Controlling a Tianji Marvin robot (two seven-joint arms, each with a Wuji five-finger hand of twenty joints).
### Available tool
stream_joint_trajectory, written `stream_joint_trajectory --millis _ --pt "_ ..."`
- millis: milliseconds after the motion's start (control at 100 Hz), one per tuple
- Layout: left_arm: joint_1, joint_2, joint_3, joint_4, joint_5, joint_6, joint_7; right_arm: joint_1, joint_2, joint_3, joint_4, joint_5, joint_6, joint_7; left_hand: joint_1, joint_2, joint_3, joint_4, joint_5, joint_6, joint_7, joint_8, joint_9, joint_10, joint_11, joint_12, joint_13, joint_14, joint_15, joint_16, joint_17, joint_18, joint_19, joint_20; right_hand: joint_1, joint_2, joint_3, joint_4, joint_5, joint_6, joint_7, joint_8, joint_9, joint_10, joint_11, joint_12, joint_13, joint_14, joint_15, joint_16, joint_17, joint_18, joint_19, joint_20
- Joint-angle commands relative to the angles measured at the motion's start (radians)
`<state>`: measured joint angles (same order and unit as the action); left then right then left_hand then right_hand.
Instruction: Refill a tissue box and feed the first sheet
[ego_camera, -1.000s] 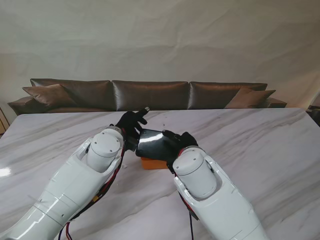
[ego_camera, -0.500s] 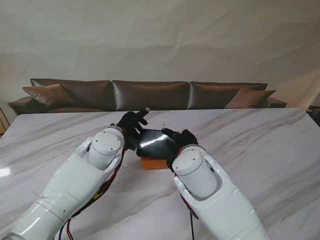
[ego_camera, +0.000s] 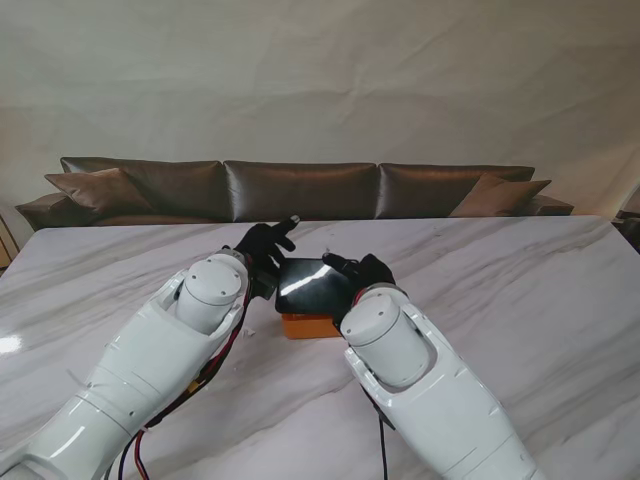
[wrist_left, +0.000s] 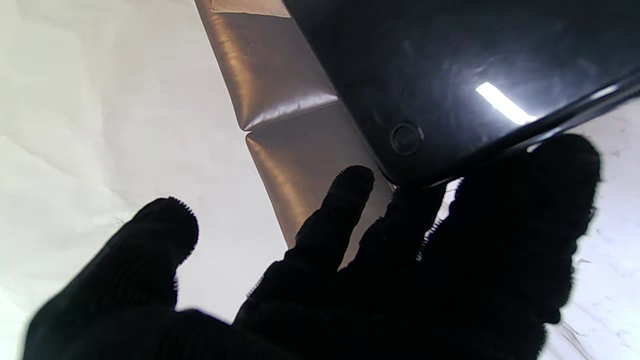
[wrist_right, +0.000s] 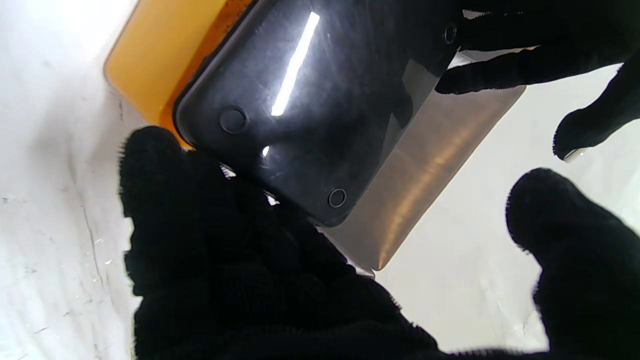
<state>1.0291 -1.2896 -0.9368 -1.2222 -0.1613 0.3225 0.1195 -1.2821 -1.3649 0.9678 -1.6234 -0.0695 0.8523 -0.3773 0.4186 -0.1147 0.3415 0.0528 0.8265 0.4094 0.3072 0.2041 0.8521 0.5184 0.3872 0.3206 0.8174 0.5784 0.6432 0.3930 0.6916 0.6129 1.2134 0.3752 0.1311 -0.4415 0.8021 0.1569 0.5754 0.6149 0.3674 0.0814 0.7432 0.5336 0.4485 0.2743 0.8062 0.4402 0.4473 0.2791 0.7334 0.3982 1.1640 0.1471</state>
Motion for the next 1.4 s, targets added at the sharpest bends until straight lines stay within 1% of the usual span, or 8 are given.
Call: stream_joint_trajectory --millis 0,200,320,550,990,1260,1390 --pt "0.001 -0.034 0.017 -0.016 -0.014 -0.013 -0.037 0.013 -0.025 -0.015 -0.001 0.006 -0.026 0.022 0.008 0.024 -0.014 0.015 0.026 0.027 0.014 0.012 0.054 -0.088 0.099 0.028 0.044 -0.024 0.076 0.017 0.055 -0.096 0.041 0.009 -0.004 -0.024 -0.001 0.010 0.076 -0.266 0.126 0.052 0.074 -0.193 0.037 0.000 0.038 -0.125 -0.011 -0.010 -0.002 -0.115 0.029 0.017" --pt "-0.005 -0.038 0.021 0.005 -0.022 -0.019 -0.040 0.023 -0.027 -0.024 0.034 0.000 -0.054 0.009 0.009 0.023 -0.015 0.015 0.026 0.027 0.014 0.012 0.054 -0.089 0.100 0.028 0.043 -0.025 0.075 0.017 0.055 -0.096 0.041 0.009 -0.005 -0.027 0.000 0.010 0.079 -0.273 0.127 0.053 0.077 -0.197 0.037 0.000 0.039 -0.127 -0.012 -0.011 -0.004 -0.118 0.027 0.018" --pt "-0.023 -0.047 0.031 0.057 -0.029 -0.044 -0.043 0.030 -0.027 -0.033 0.052 -0.007 -0.072 0.002 0.009 0.023 -0.014 0.014 0.026 0.027 0.014 0.013 0.056 -0.090 0.100 0.029 0.042 -0.025 0.075 0.017 0.055 -0.096 0.041 0.009 -0.008 -0.027 0.001 0.010 0.082 -0.276 0.129 0.054 0.080 -0.200 0.037 0.000 0.044 -0.129 -0.012 -0.011 -0.003 -0.121 0.027 0.018" --pt "-0.033 -0.053 0.038 0.088 -0.038 -0.057 -0.046 0.039 -0.032 -0.039 0.079 -0.003 -0.089 -0.011 0.011 0.022 -0.014 0.014 0.027 0.028 0.015 0.013 0.056 -0.089 0.100 0.029 0.044 -0.024 0.075 0.017 0.054 -0.095 0.041 0.008 -0.008 -0.028 0.002 0.009 0.083 -0.276 0.129 0.054 0.083 -0.202 0.036 0.000 0.045 -0.131 -0.014 -0.012 -0.003 -0.121 0.028 0.020" --pt "-0.039 -0.058 0.043 0.112 -0.050 -0.066 -0.052 0.061 -0.039 -0.054 0.129 -0.004 -0.109 -0.019 0.011 0.022 -0.014 0.014 0.027 0.028 0.015 0.013 0.056 -0.090 0.101 0.029 0.043 -0.024 0.075 0.017 0.054 -0.095 0.041 0.008 -0.009 -0.027 0.003 0.009 0.086 -0.284 0.131 0.055 0.088 -0.208 0.036 0.000 0.048 -0.135 -0.016 -0.013 -0.003 -0.121 0.028 0.021" --pt "-0.032 -0.054 0.037 0.100 -0.047 -0.056 -0.054 0.080 -0.043 -0.066 0.154 -0.009 -0.123 -0.026 0.011 0.022 -0.012 0.014 0.029 0.028 0.017 0.014 0.059 -0.088 0.102 0.029 0.047 -0.023 0.077 0.017 0.057 -0.093 0.044 0.009 -0.010 -0.027 0.003 0.010 0.087 -0.288 0.134 0.057 0.090 -0.210 0.034 -0.001 0.050 -0.138 -0.018 -0.014 -0.005 -0.124 0.026 0.022" --pt "-0.034 -0.055 0.037 0.111 -0.044 -0.057 -0.056 0.084 -0.045 -0.070 0.165 -0.008 -0.129 -0.028 0.011 0.023 -0.013 0.013 0.028 0.028 0.017 0.014 0.059 -0.088 0.101 0.029 0.048 -0.024 0.077 0.017 0.056 -0.093 0.044 0.009 -0.010 -0.026 0.003 0.010 0.086 -0.290 0.134 0.058 0.089 -0.213 0.034 -0.001 0.049 -0.140 -0.018 -0.015 -0.006 -0.126 0.025 0.022"
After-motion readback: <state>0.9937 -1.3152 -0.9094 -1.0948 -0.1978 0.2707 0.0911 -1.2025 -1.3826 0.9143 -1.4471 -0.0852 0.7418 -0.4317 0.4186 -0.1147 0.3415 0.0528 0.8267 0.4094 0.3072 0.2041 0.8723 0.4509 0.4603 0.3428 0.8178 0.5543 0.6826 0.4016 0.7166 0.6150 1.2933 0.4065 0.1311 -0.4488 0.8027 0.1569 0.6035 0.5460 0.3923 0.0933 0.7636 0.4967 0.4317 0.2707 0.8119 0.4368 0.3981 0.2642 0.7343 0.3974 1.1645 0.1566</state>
